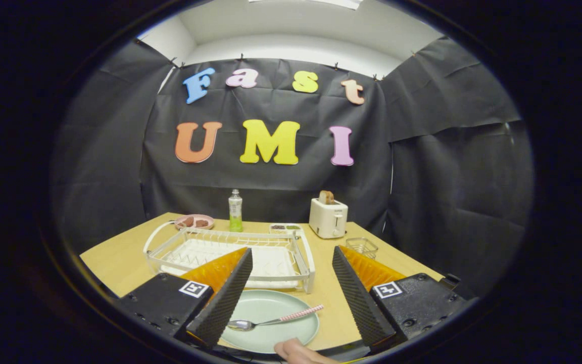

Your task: Take the plate from the dish rack, then take the spoon from the basket and place it into the plate.

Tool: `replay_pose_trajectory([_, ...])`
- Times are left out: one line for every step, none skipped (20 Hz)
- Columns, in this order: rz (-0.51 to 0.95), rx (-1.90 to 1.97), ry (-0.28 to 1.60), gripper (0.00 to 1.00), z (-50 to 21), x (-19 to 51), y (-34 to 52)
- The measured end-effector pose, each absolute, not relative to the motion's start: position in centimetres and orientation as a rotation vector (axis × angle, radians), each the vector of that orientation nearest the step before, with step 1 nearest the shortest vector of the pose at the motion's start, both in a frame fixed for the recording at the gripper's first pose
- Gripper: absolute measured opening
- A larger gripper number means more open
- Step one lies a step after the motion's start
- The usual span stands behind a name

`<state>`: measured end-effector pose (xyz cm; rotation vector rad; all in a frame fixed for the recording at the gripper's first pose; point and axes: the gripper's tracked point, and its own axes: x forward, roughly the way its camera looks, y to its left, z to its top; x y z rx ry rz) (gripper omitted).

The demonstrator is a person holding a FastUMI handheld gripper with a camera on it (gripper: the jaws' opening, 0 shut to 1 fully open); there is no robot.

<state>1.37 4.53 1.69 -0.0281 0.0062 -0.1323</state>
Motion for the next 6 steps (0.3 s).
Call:
replay_pose_trajectory([-0.134,-0.027,0.006,1.0,1.64,1.39,4.29])
replay_pose_trajectory([-0.135,-0.027,0.008,1.0,1.56,1.47,4.24])
replay_pose_trajectory([-0.135,-0.026,0.013,1.0,1.38,1.54,4.13])
replay_pose_trajectory([-0.134,-0.026,0.016,1.0,1.27,1.57,4.13])
replay_pose_trajectory([-0.134,-0.027,0.016,1.0,1.31,1.64,4.13])
replay_pose_trajectory([-0.134,-0.028,0.015,1.0,1.36,1.71,4.12])
